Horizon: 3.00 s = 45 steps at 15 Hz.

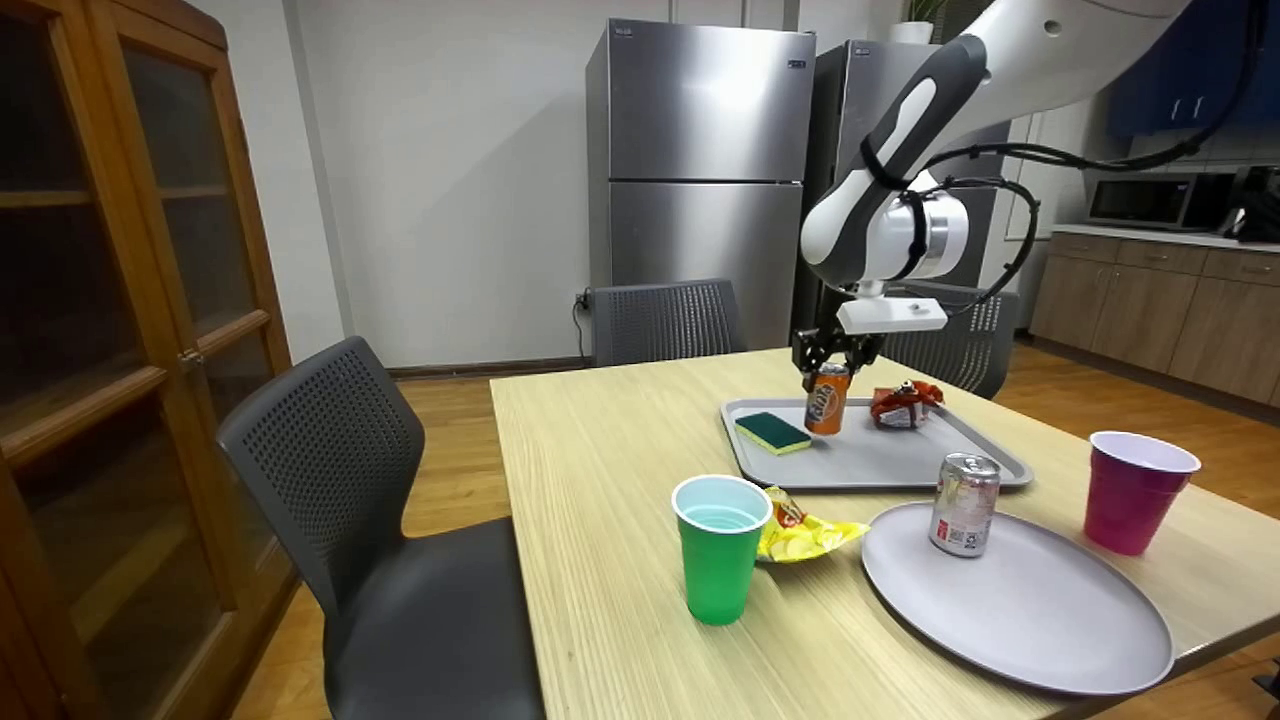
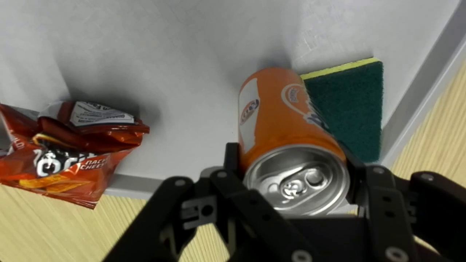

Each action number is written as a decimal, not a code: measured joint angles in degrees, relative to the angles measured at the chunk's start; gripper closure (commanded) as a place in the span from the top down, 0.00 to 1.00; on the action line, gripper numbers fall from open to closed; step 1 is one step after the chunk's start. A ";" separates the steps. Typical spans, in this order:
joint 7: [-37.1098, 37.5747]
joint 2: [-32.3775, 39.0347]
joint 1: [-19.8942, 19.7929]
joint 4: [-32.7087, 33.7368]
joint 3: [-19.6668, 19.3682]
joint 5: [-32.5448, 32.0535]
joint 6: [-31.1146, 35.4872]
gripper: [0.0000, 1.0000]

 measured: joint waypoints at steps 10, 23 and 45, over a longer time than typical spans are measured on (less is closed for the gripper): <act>0.48 -9.72 1.72 -12.43 0.01 -0.03 4.37 0.38; -5.00 -17.77 2.07 -25.14 2.92 -0.09 6.35 0.38; -16.34 -41.60 -0.27 -55.80 6.07 5.21 8.59 0.38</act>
